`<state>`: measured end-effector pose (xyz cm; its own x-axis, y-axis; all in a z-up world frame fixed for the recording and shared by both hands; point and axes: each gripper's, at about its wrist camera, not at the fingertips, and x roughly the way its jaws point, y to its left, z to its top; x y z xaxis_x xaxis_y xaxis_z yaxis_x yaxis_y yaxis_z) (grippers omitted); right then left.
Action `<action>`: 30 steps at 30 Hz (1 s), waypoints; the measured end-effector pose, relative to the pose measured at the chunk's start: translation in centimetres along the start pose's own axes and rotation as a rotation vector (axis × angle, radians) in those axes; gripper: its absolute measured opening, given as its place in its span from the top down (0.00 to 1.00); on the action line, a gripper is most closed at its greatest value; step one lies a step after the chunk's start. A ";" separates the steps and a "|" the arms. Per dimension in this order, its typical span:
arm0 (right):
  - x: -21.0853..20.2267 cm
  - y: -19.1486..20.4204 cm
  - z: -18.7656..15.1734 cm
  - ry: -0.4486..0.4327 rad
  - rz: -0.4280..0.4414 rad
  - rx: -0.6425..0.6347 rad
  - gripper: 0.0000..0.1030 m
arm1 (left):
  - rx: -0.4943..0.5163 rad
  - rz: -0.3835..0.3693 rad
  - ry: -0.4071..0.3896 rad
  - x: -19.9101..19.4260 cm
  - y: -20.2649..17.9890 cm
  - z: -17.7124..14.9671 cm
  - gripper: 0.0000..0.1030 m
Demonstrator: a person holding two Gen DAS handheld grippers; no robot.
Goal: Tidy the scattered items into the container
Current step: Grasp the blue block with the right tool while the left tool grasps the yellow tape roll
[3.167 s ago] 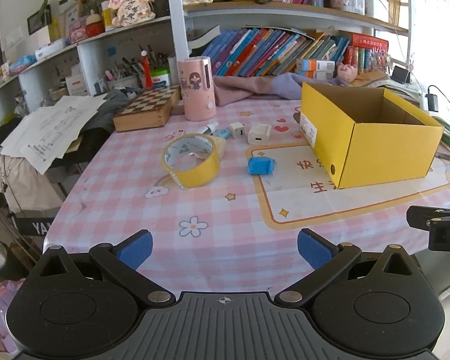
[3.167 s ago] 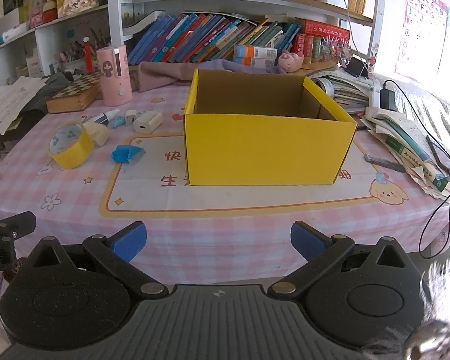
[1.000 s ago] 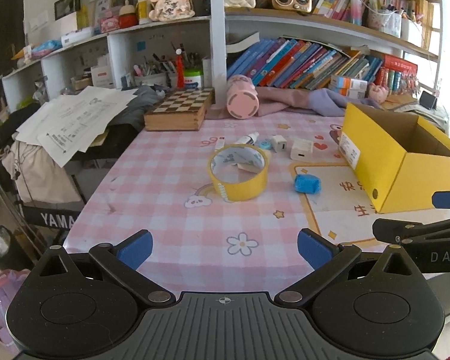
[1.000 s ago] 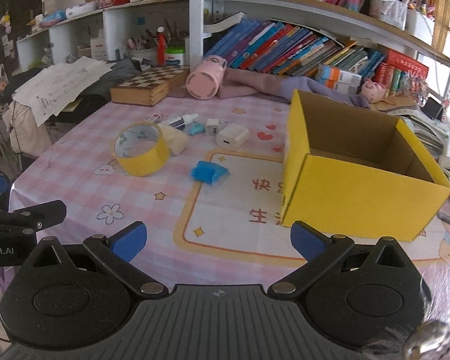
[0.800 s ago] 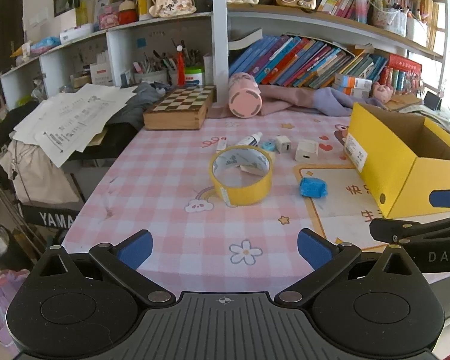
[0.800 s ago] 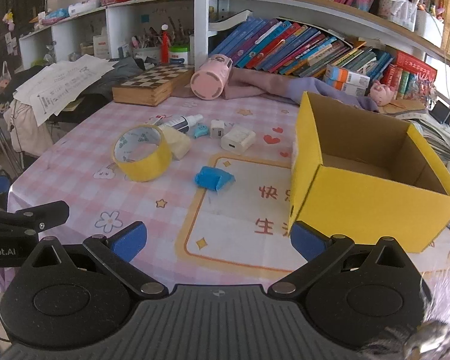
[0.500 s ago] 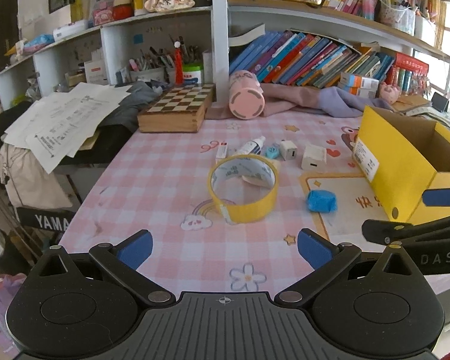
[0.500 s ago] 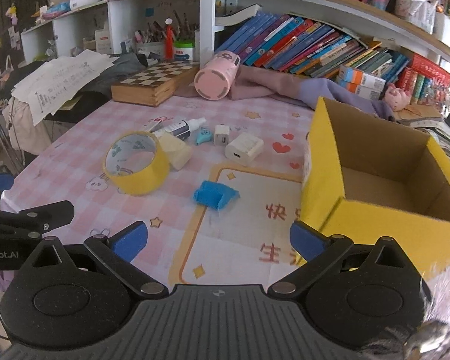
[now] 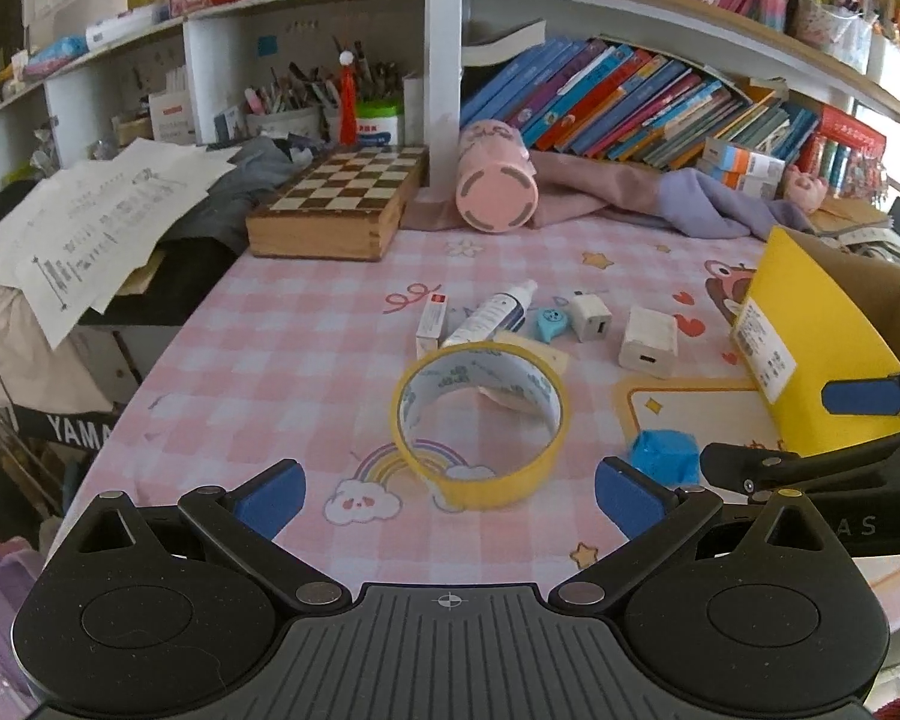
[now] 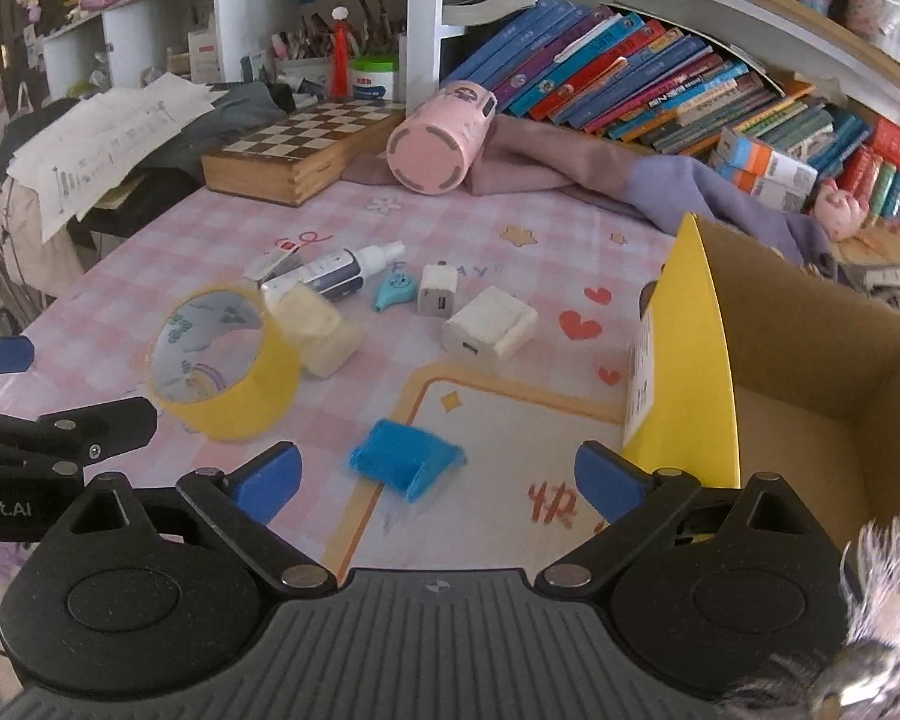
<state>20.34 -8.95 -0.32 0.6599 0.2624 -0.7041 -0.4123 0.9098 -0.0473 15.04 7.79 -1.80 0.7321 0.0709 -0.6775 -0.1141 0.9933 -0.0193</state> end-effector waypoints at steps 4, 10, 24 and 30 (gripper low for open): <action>1.2 -0.2 0.9 0.002 -0.009 -0.035 0.05 | -0.018 0.003 0.015 1.2 0.1 0.7 0.00; 2.5 0.0 1.8 -0.008 0.027 -0.105 0.06 | -0.098 -0.012 0.038 2.9 1.2 1.9 0.00; 6.3 1.0 1.2 0.120 0.119 -0.208 0.18 | -0.046 -0.017 0.137 7.9 -0.7 3.0 0.00; 8.0 0.1 0.8 0.184 0.139 -0.157 0.37 | -0.046 -0.016 0.157 8.8 -0.9 3.1 0.00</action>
<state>26.12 -6.50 -5.41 0.4711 0.3056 -0.8275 -0.5926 0.8045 -0.0402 23.68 7.80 -5.51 0.6206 0.0362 -0.7833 -0.1364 0.9887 -0.0624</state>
